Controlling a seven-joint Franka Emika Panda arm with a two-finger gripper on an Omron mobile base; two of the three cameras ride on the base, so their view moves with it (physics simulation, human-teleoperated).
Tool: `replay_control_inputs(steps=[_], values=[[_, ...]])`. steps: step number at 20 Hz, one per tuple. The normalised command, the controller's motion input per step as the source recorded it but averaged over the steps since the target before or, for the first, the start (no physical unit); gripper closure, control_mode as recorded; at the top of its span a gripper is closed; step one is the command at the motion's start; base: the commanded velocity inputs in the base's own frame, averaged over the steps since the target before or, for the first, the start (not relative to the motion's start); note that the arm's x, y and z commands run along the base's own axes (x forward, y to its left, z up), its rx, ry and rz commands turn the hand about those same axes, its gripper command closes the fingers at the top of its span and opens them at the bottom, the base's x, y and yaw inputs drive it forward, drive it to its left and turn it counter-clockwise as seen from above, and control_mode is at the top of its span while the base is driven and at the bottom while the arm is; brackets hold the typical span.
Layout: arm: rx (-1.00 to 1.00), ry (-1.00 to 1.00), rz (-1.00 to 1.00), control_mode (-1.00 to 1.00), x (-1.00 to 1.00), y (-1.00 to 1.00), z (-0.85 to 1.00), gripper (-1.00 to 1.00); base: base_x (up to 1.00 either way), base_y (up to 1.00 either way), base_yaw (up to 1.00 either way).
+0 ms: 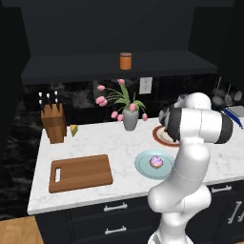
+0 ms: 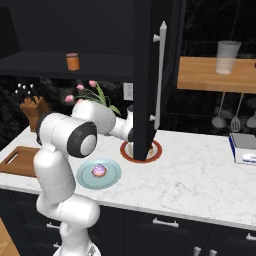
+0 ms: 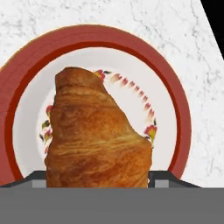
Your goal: From the different types of pastries on the counter, select a croissant and place it on the cutting board. Then retrieve a jar of jam from the cabinet and place it alongside the croissant on the cutting board.
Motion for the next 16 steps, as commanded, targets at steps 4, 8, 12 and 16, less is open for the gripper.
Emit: replay_control_inputs(steps=[4,8,12,16], values=[[0.00,0.02,0.00,-1.00,-0.69,0.15,0.04,1.00,0.00,0.00,0.00],[0.00,0.00,0.00,-1.00,-0.89,0.18,0.38,1.00,0.00,0.00,0.00],[0.00,0.01,0.00,-1.00,-0.65,0.38,0.29,1.00,0.00,0.00,0.00],[-0.02,0.06,0.00,-1.00,-0.52,0.40,0.01,1.00,0.00,0.00,0.00]])
